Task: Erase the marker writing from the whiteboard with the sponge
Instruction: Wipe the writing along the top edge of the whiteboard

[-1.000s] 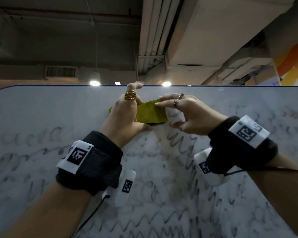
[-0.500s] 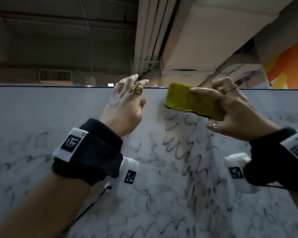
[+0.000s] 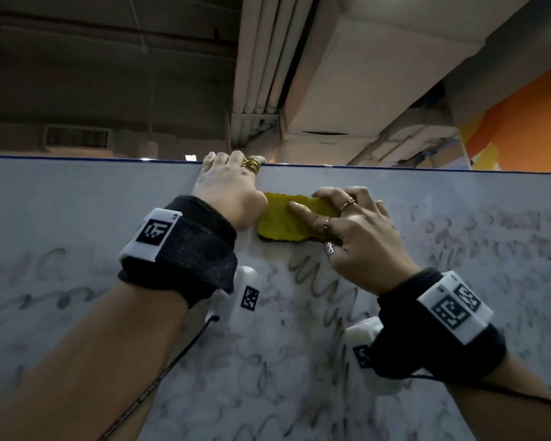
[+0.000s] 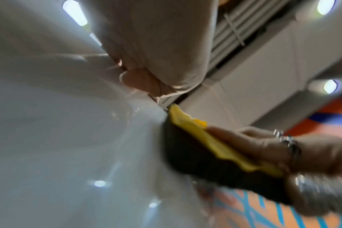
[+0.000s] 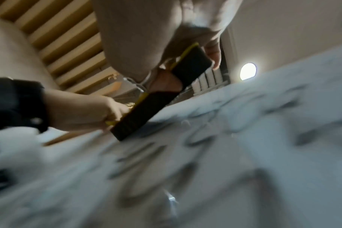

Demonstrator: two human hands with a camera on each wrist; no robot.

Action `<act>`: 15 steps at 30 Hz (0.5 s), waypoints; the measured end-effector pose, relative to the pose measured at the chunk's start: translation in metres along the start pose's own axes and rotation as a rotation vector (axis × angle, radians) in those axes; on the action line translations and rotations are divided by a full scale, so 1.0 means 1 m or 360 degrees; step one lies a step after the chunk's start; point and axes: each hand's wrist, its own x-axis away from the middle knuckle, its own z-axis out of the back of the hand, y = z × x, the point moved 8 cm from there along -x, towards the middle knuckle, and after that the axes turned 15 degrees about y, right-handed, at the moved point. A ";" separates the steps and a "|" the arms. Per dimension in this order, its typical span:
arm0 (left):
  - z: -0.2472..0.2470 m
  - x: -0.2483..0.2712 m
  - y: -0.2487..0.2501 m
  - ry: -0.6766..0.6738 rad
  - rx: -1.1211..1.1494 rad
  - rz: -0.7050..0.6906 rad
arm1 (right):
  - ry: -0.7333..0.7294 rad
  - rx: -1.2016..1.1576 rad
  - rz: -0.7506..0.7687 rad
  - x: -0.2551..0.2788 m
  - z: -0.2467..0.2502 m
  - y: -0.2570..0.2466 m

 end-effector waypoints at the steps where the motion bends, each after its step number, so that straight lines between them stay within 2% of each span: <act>1: 0.000 0.001 0.000 0.0012 -0.0046 -0.0028 | 0.0058 0.0024 -0.0038 0.002 0.007 0.010; 4: -0.002 0.004 0.003 0.0049 -0.0151 -0.0074 | 0.0173 0.0138 -0.0333 0.014 0.029 0.057; 6: -0.003 0.003 0.004 0.0060 -0.0153 -0.0063 | 0.0171 0.0204 -0.0445 0.022 0.034 0.069; 10: -0.004 0.003 0.006 0.0088 -0.0139 -0.0064 | 0.0024 0.0272 -0.0488 0.023 0.023 0.051; 15: -0.004 0.002 0.007 0.0162 -0.0139 -0.0025 | 0.0012 0.0093 -0.0468 0.025 0.010 0.017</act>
